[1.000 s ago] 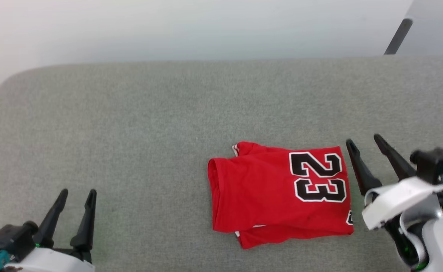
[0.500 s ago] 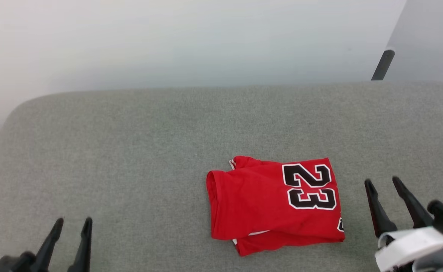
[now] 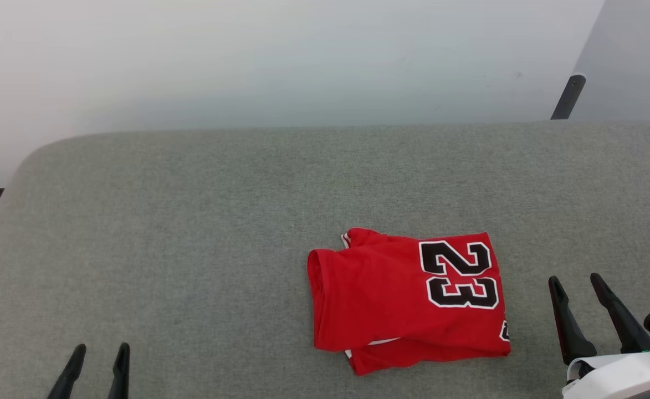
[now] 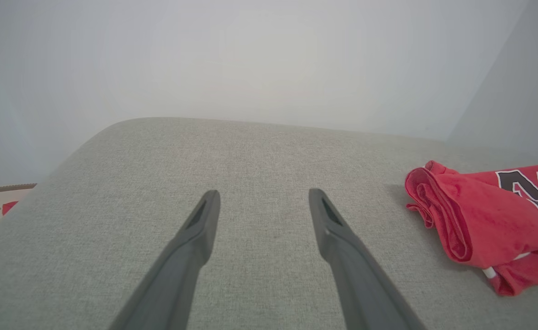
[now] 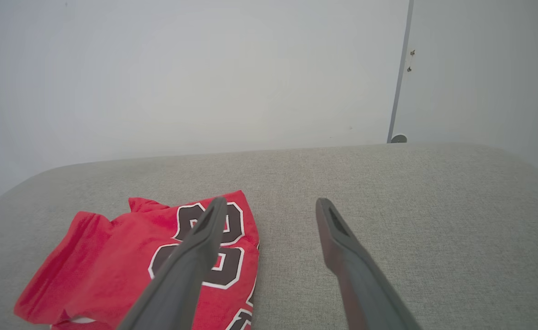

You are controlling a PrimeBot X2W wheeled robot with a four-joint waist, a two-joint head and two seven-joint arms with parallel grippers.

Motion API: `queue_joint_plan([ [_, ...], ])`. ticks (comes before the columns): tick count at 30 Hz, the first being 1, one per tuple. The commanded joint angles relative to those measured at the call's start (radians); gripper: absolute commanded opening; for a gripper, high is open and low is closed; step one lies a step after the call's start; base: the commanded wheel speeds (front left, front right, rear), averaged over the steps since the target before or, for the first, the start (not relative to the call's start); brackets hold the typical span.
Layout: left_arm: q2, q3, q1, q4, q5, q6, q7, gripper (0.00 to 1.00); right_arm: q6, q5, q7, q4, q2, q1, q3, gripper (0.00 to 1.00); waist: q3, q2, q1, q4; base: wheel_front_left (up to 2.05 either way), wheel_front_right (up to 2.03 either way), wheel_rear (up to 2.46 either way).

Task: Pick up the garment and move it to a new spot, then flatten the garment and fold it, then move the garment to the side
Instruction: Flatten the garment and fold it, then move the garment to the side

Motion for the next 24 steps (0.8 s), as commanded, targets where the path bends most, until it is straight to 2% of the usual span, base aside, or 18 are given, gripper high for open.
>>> queue_joint_plan([
  [1, -0.003, -0.001, -0.004, -0.004, 0.005, 0.002, 0.001, 1.00, -0.001, -0.006, 0.003, -0.005, 0.004, 0.006, -0.002, 1.00, -0.003, -0.0001, 0.0000, 0.005, 0.00, 0.00, 0.00],
  [17, 0.001, -0.006, -0.017, -0.016, 0.008, 0.002, 0.001, 1.00, -0.001, -0.006, 0.022, -0.007, 0.021, -0.003, 0.005, 1.00, 0.007, -0.0001, 0.0000, 0.019, 0.00, 0.00, 0.00],
  [21, 0.006, -0.011, -0.036, -0.022, -0.004, 0.002, 0.001, 1.00, -0.001, -0.025, 0.080, -0.023, -0.002, -0.049, 0.014, 1.00, 0.036, -0.0001, 0.0000, 0.028, 0.00, 0.00, 0.00],
  [24, 0.013, -0.018, -0.060, -0.029, -0.015, 0.002, 0.001, 1.00, -0.001, -0.050, 0.166, -0.036, -0.022, -0.108, 0.024, 1.00, 0.069, -0.0001, 0.0000, 0.035, 0.00, 0.00, 0.00],
])
